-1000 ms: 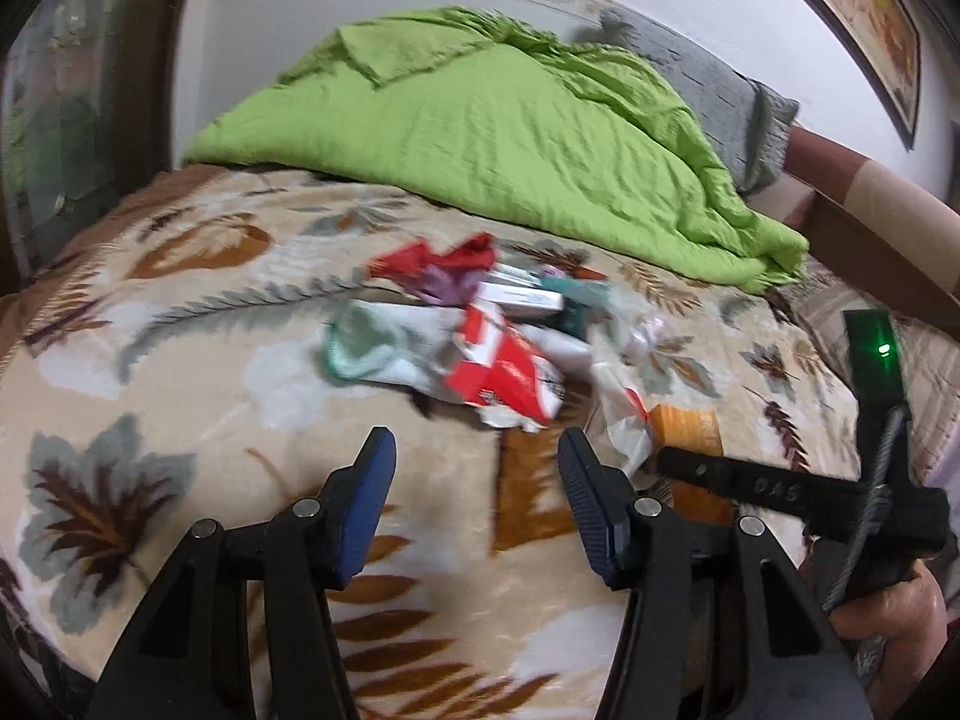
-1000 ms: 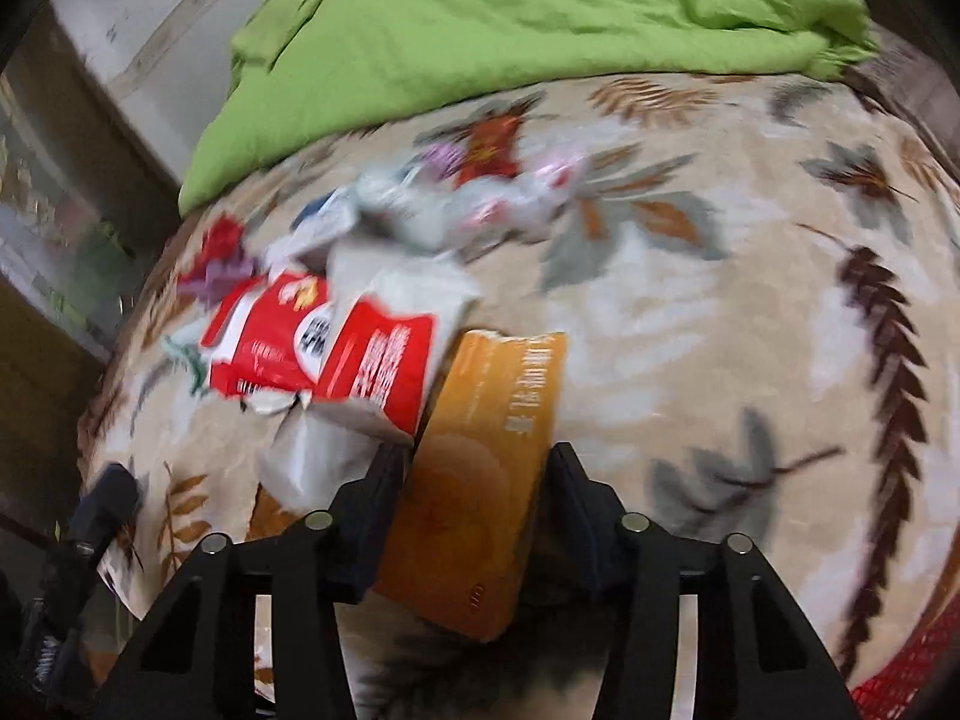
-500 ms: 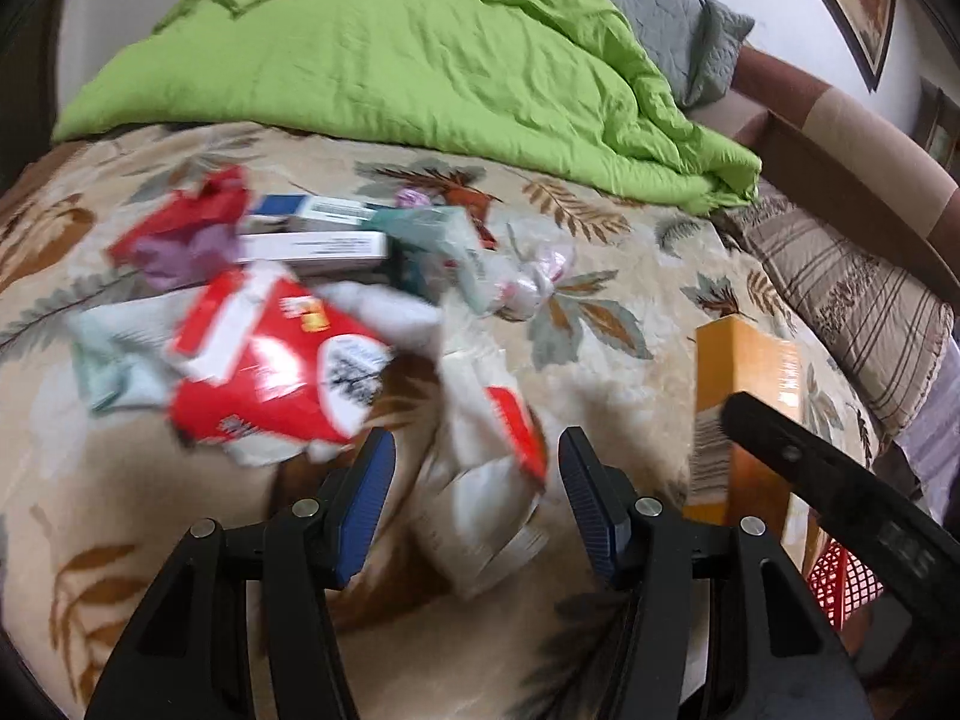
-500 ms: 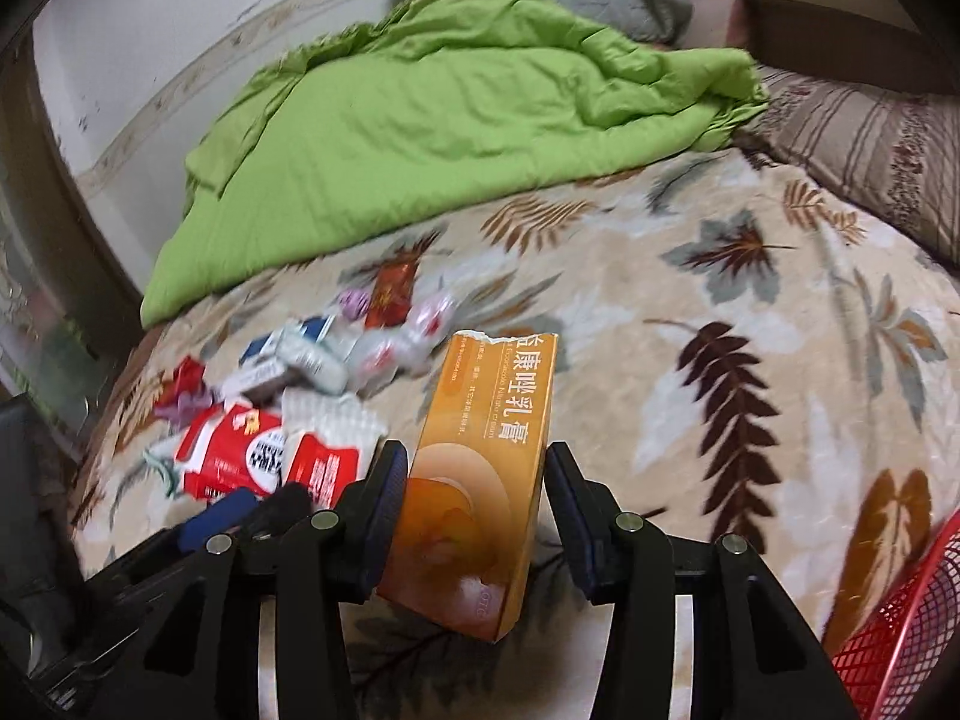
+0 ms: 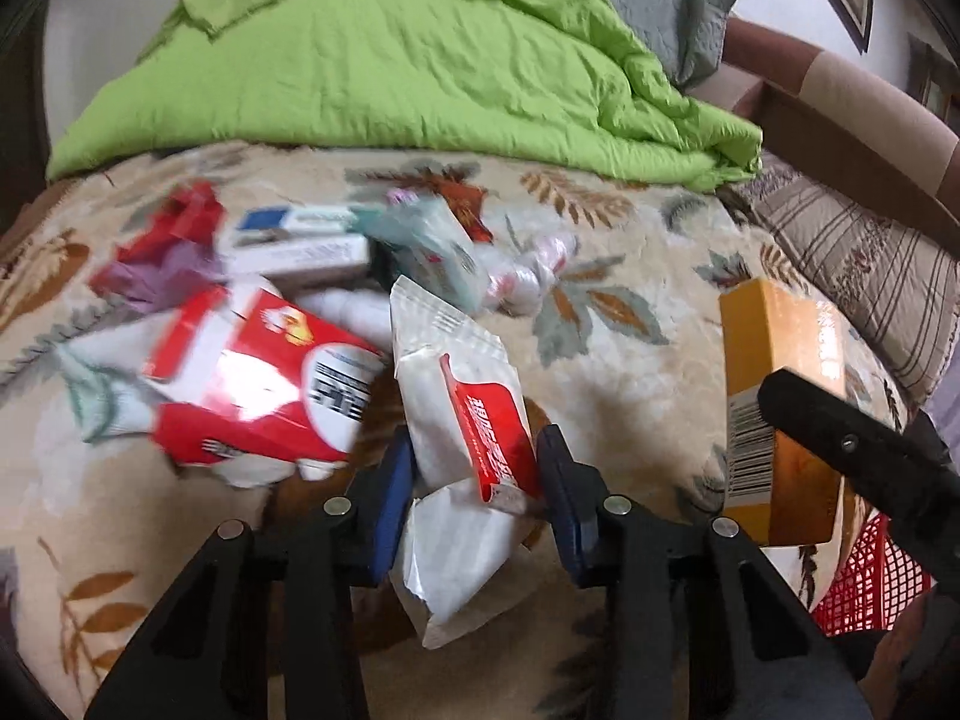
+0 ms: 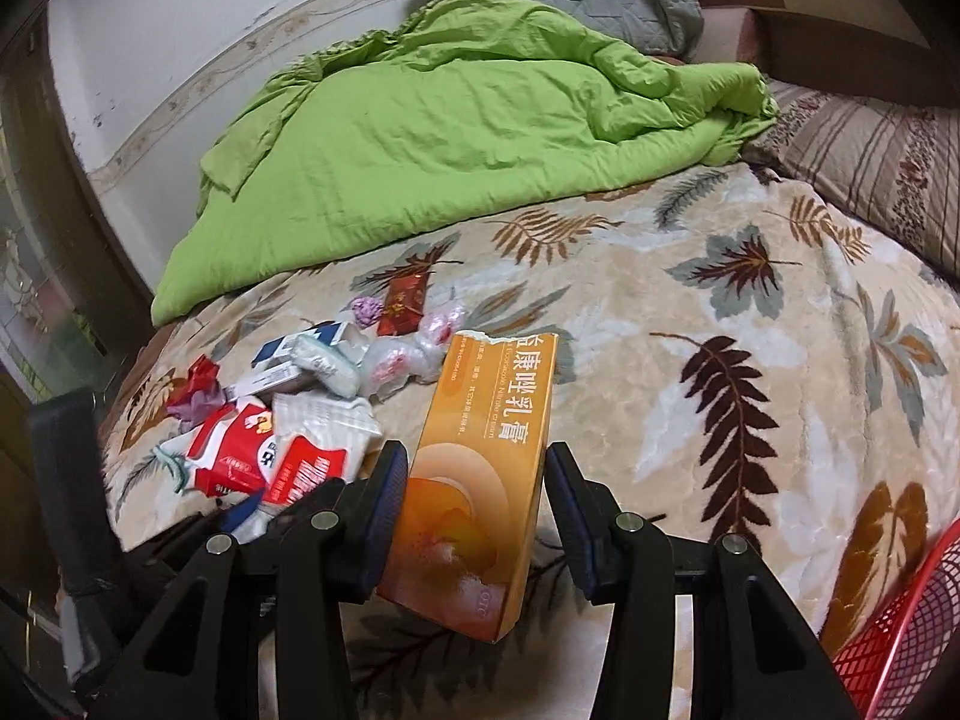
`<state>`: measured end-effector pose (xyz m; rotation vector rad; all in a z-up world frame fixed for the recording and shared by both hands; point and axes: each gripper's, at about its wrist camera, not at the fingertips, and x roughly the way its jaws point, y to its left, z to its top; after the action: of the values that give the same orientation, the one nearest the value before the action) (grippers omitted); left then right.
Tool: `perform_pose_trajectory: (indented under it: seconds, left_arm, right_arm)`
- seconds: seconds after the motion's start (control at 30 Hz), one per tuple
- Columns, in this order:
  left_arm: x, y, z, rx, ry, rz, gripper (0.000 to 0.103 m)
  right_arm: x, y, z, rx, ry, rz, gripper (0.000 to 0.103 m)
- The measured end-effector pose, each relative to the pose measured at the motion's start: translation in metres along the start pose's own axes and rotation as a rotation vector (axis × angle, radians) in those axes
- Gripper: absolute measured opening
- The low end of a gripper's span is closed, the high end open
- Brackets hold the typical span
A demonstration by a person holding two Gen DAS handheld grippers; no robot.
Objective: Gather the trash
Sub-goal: 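Lift the tissue packet with the left tool while the right tool lifts the orange box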
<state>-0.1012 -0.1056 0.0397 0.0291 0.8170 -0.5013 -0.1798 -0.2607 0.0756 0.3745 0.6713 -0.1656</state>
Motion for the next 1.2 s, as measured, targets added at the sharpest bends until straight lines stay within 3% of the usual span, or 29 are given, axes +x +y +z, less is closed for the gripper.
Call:
perform_pose_trajectory:
  seconds: [0.2, 0.37, 0.6, 1.2]
  left_arm:
    - [-0.038, 0.011, -0.002, 0.016, -0.143, 0.114, 0.040]
    - [-0.053, 0.015, -0.003, 0.033, -0.194, 0.172, 0.040]
    - [-0.064, 0.018, -0.006, 0.046, -0.214, 0.201, 0.040]
    - [-0.074, 0.012, -0.009, 0.069, -0.240, 0.232, 0.040]
  right_arm:
    - [-0.006, 0.007, -0.004, -0.030, -0.016, 0.046, 0.051]
    - [-0.011, 0.021, -0.008, -0.086, -0.030, 0.093, 0.051]
    - [-0.015, 0.035, -0.014, -0.144, -0.041, 0.104, 0.051]
    - [-0.017, 0.035, -0.015, -0.149, -0.049, 0.104, 0.051]
